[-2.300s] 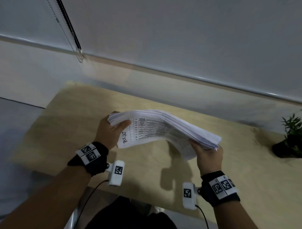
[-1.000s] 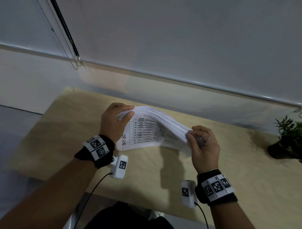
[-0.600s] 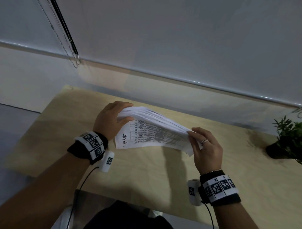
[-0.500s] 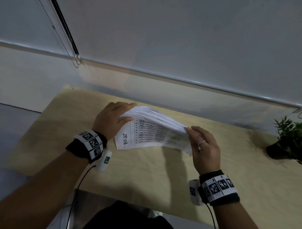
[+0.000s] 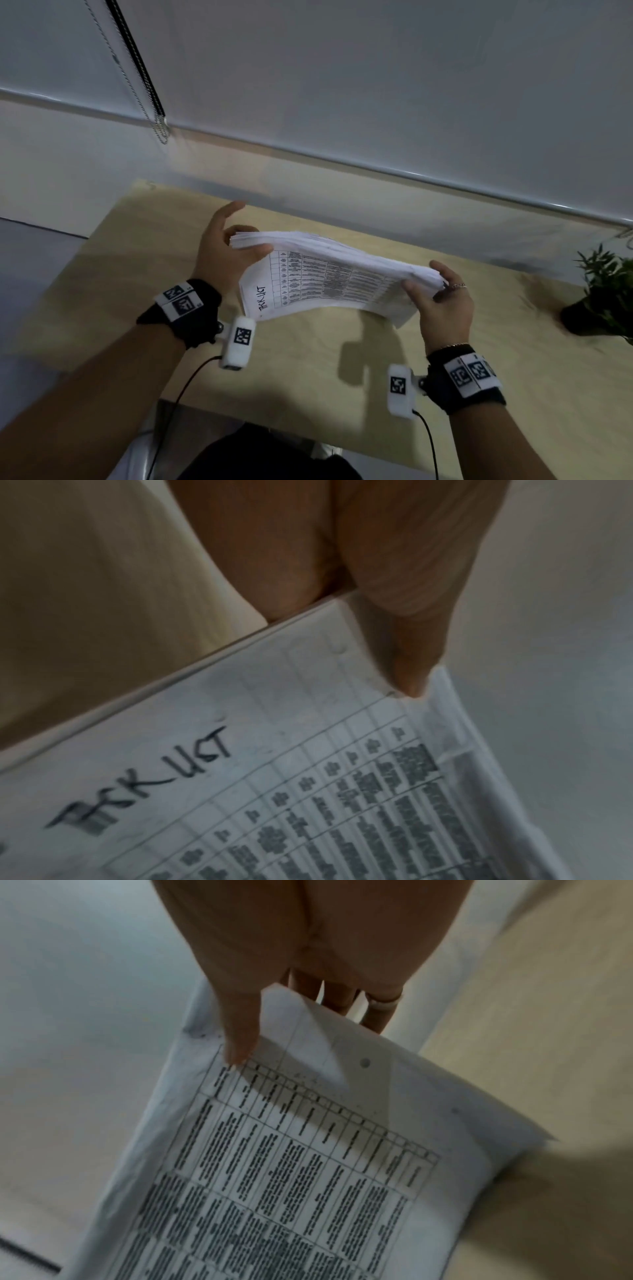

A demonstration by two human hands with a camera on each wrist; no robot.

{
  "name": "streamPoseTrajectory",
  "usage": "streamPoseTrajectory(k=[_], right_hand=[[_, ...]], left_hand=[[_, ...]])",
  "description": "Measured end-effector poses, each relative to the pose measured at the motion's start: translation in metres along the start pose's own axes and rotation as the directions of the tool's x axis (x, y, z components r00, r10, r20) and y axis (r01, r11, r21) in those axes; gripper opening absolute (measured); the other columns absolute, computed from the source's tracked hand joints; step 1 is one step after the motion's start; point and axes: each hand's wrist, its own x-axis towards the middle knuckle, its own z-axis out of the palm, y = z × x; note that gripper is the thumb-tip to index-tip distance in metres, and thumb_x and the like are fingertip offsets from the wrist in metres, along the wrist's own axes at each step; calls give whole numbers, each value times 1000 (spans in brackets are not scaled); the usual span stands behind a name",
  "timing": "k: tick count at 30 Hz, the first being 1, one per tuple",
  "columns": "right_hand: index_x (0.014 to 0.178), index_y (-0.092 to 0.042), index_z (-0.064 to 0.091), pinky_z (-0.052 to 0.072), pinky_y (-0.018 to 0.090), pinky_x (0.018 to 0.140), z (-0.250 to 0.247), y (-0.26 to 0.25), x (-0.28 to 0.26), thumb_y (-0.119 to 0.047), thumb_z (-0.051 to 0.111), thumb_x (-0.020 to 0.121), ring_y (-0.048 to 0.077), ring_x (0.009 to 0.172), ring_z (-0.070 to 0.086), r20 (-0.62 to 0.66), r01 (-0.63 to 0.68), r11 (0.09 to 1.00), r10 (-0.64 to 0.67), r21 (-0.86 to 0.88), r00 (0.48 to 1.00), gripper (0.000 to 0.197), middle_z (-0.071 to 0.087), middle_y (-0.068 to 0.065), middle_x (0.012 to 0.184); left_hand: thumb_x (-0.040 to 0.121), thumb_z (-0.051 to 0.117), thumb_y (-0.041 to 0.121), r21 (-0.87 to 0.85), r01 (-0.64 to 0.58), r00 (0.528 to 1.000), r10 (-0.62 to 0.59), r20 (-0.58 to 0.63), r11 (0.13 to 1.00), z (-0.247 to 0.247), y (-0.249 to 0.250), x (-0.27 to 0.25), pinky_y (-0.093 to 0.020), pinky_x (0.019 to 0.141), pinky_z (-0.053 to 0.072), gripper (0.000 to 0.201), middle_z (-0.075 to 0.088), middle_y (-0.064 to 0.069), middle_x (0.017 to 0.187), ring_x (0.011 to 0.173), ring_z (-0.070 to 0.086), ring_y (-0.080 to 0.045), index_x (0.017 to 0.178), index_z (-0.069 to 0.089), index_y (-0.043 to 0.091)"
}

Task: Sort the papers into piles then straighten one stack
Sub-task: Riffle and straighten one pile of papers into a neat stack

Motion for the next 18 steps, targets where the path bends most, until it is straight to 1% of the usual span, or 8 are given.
streamPoseTrajectory(k=[3,5,8,10,12,14,16,18], right_hand=[[109,-15,66,55,13,71,6,8,2,-1,80,74,-1,80,69,99,-64,998,63,6,993,40,70,-13,93],[94,-17,69,54,15,67,12,5,3,-3,80,75,-2,74,70,103,-75,997,74,4,992,26,73,-16,77],[94,-11,72,54,15,66,13,-7,-1,-8,81,76,-8,70,67,4,3,1000,-4,22,1000,21,72,-9,83],[97,-11,70,52,9,66,8,-12,-11,-9,81,76,-13,72,65,-67,84,996,-83,5,994,23,69,-11,87],[98,-13,70,47,4,66,6,-7,-25,-13,80,78,-15,75,63,-54,107,988,-113,-107,992,23,67,-13,86],[101,-12,71,44,4,68,8,8,-38,-19,80,78,-1,82,66,20,62,967,-59,-246,998,25,68,-7,89],[104,-12,70,47,10,74,9,24,-41,-19,79,79,12,89,66,68,-13,964,33,-267,997,27,69,-3,94],[105,-12,70,52,25,78,11,31,-38,-17,78,81,9,87,65,69,-79,969,98,-236,993,26,70,2,98]], left_hand=[[61,88,21,48,131,989,-134,57,990,3,-22,-7,-37,82,59,52,75,2,98,87,70,-11,110,69,20],[67,85,24,113,163,985,-169,42,980,8,-24,-9,-42,80,60,28,77,11,87,81,73,-7,93,74,19],[78,80,12,134,-6,998,15,-65,991,18,-8,-16,-18,72,52,16,69,34,75,73,65,13,89,70,18],[81,77,11,142,-141,973,164,-163,980,20,-1,-28,-9,69,47,13,68,35,77,72,62,15,88,67,16],[83,76,12,200,-187,959,223,-177,962,19,-8,-42,-8,69,45,11,69,29,78,73,61,13,88,67,14],[80,78,14,205,-73,982,106,-156,976,19,-27,-54,-10,70,46,20,69,22,82,77,62,12,96,66,16],[79,78,14,209,28,990,3,-143,978,19,-39,-59,-2,74,42,34,65,21,96,83,60,14,107,61,21],[81,77,13,251,73,989,-38,-140,965,20,-40,-58,4,72,38,31,65,14,96,84,60,8,108,63,18]])
